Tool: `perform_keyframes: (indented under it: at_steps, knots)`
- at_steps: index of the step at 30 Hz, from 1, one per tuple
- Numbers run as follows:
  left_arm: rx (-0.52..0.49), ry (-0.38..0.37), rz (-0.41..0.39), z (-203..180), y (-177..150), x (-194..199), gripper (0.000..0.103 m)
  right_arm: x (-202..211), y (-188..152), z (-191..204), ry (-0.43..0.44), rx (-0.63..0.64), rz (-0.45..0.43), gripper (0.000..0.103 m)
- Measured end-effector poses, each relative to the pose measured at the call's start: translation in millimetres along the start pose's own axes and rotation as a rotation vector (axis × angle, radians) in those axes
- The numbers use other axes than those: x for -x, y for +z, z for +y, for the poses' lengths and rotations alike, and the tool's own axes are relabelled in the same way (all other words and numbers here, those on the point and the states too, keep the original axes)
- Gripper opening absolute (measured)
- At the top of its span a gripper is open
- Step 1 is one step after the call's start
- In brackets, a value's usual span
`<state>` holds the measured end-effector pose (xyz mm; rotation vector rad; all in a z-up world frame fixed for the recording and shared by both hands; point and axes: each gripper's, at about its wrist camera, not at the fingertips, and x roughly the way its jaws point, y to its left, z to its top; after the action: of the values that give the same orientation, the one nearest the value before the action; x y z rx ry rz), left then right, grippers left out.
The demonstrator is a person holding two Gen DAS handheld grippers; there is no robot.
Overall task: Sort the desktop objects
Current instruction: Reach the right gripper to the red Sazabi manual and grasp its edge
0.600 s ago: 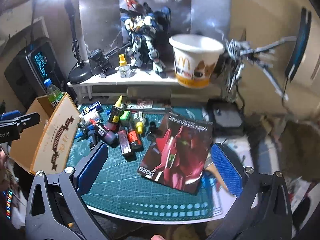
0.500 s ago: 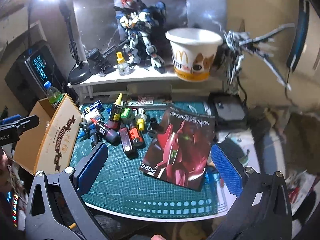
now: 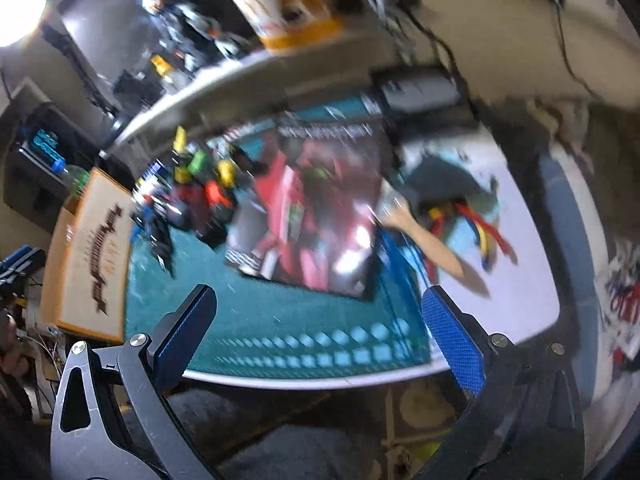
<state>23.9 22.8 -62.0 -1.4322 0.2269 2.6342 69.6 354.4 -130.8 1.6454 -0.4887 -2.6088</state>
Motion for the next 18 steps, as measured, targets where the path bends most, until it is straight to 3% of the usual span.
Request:
perform_keyframes:
  at_steps: [3, 6, 9, 11, 12, 15, 18]
  knots:
    - [-0.013, -0.029, 0.037, -13.2, -4.8, -12.7, 0.103, -16.5, 1.2, -23.0, 0.032, -0.018, 0.044, 0.099]
    - [-0.031, 0.01, 0.089, -26.6, -8.8, -24.4, 0.103, -39.6, -0.2, -38.2, 0.057, -0.018, 0.058, 0.099]
    - [-0.069, 0.011, 0.08, -35.6, -13.1, -26.0, 0.103, -68.4, 7.5, -48.9, 0.089, 0.001, 0.067, 0.097]
    - [-0.056, -0.024, 0.088, -38.2, -13.7, -26.1, 0.103, -96.8, 14.5, -58.0, 0.111, -0.004, 0.109, 0.063]
    - [-0.039, -0.042, 0.099, -38.5, -14.4, -26.4, 0.103, -111.3, 18.4, -61.9, 0.131, -0.012, 0.138, 0.056]
    - [0.033, -0.074, 0.118, -36.5, -17.7, -25.3, 0.103, -144.3, 28.4, -66.0, 0.182, -0.009, 0.169, 0.052]
    - [0.072, -0.048, 0.127, -35.5, -23.1, -21.3, 0.103, -153.2, 37.4, -56.0, 0.219, 0.031, 0.152, 0.052]
